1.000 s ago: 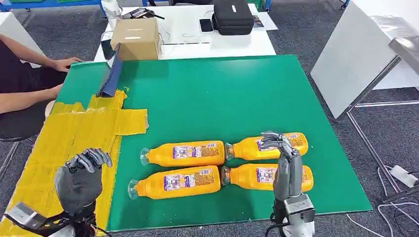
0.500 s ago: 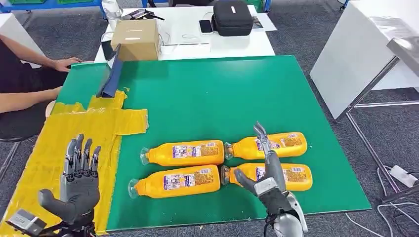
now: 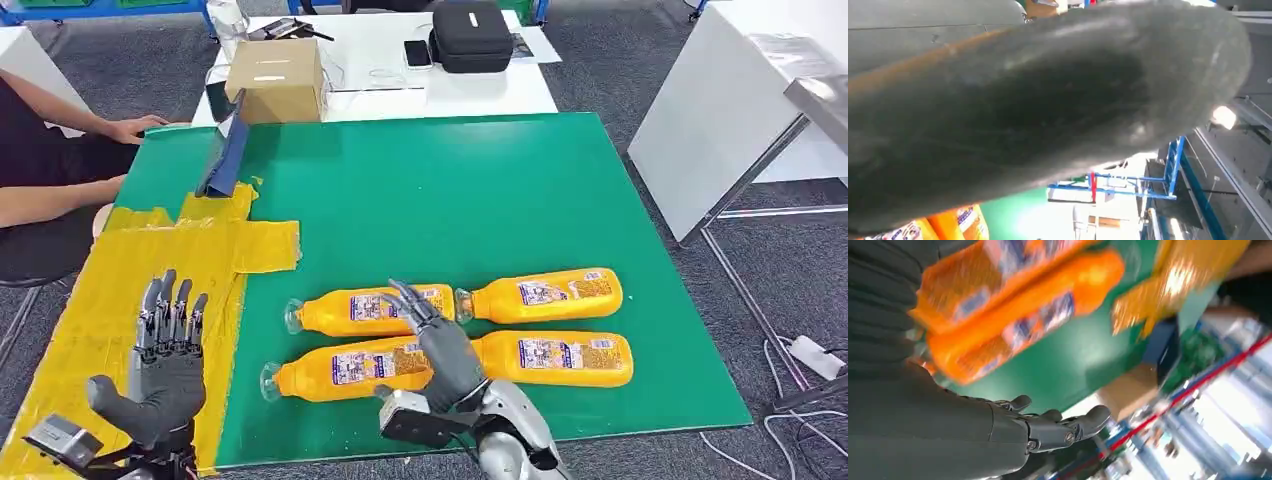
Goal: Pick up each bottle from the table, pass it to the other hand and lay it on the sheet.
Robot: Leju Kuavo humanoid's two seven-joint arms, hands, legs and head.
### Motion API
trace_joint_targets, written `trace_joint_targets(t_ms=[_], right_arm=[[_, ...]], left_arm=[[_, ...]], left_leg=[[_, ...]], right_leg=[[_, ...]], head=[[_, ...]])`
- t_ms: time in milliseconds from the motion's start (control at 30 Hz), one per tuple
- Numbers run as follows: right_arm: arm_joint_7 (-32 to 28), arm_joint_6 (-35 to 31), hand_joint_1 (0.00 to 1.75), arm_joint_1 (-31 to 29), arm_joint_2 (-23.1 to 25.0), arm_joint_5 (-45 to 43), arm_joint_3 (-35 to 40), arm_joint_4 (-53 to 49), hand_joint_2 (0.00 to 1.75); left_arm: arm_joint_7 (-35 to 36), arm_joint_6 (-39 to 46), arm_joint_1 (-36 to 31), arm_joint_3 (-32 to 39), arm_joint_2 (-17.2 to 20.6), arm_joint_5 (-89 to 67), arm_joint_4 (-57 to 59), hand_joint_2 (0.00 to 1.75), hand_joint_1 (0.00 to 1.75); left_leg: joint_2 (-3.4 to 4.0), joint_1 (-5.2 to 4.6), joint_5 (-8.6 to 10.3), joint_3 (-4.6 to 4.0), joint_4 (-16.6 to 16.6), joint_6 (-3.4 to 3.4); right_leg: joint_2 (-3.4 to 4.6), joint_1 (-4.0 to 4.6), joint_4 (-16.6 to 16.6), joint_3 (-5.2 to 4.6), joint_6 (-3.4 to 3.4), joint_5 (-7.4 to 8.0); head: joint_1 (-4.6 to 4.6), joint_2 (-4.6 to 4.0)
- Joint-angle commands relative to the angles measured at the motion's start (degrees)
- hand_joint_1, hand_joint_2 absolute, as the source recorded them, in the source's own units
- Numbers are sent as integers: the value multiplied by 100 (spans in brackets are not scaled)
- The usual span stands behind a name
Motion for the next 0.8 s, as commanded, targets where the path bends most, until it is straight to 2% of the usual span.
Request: trace_joint_targets(t_ms=[33, 200, 400, 567, 800], right_arm=[[194, -45, 0, -126, -459, 242, 987, 442, 175], [694, -159, 0, -223, -658, 732, 1152, 487, 175], [1121, -317, 0, -384, -859, 1183, 1004, 577, 175], [1281, -338, 0, -408, -857, 1405, 842, 423, 175], [1290, -150, 0, -605, -840, 1319, 792, 789, 175]], left_arm=[[15, -14, -63, 283, -93, 35, 321, 0, 0], [31, -104, 27, 411, -189, 67, 214, 0, 0], [32, -225, 91, 535, -268, 105, 290, 0, 0], [23, -376, 127, 704, -335, 122, 276, 0, 0], [11, -493, 79, 772, -359, 79, 309, 0, 0]], left_leg=[[0, 1, -1, 19, -9, -1], [1, 0, -1, 20, -11, 0], [0, -1, -1, 15, -8, 1], [4, -3, -2, 19, -8, 0], [1, -1, 0, 24, -11, -1]], right_leg=[[14, 0, -10, 18, -6, 0], [20, -1, -11, 17, -7, 1], [16, -2, -8, 13, -5, 2], [25, -4, -7, 16, -8, 1], [26, -2, -11, 21, -10, 2]], head=[[0, 0], [0, 0], [0, 0], [2, 0], [-2, 0]])
